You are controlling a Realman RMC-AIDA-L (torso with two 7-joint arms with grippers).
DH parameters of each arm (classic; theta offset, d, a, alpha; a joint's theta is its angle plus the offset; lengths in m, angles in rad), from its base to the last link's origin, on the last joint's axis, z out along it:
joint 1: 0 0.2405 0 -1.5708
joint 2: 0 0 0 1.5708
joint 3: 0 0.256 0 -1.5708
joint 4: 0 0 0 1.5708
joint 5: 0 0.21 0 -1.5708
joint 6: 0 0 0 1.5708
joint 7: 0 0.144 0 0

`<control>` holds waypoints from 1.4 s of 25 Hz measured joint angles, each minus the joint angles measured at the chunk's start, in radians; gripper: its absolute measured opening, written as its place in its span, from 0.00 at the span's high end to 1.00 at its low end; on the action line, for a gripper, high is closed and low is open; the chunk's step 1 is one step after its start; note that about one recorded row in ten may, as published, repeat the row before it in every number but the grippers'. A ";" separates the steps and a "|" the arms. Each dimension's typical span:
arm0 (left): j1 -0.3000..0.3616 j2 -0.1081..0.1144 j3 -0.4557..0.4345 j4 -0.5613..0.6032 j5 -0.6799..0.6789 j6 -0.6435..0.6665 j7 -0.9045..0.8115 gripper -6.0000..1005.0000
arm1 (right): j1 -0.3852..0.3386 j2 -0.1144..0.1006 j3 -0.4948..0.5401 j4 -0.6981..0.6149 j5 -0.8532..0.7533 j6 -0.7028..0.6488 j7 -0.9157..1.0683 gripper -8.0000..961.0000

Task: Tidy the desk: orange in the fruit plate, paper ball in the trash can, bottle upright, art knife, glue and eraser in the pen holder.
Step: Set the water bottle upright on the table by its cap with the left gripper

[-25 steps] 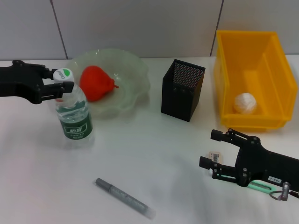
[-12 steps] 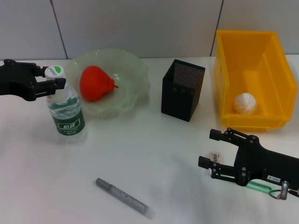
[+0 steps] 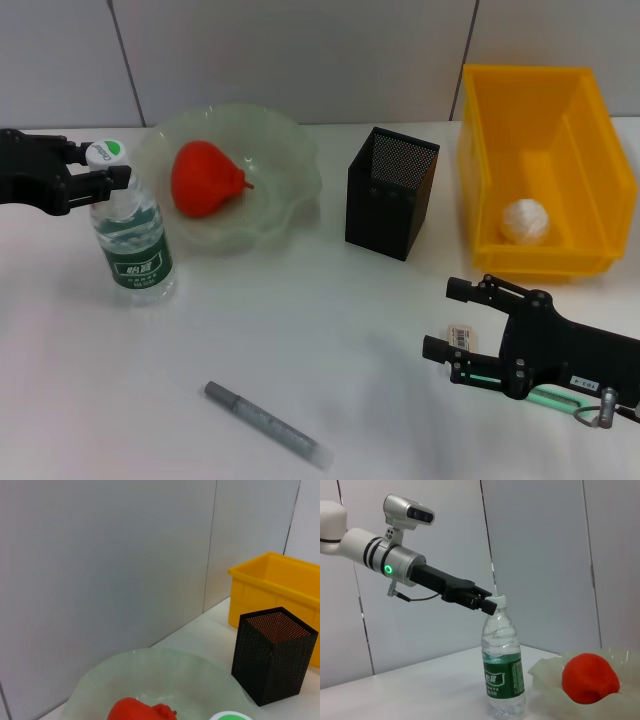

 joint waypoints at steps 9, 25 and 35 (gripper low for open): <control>0.005 -0.002 0.000 -0.005 -0.002 -0.012 0.005 0.55 | 0.001 0.000 0.000 0.000 0.000 0.000 0.002 0.22; 0.003 -0.004 0.000 -0.027 -0.004 -0.023 0.024 0.55 | 0.005 0.000 0.000 0.000 0.000 0.000 0.011 0.22; 0.005 -0.007 0.000 -0.027 -0.007 -0.024 0.024 0.44 | 0.008 0.000 0.000 0.002 0.000 0.000 0.011 0.23</control>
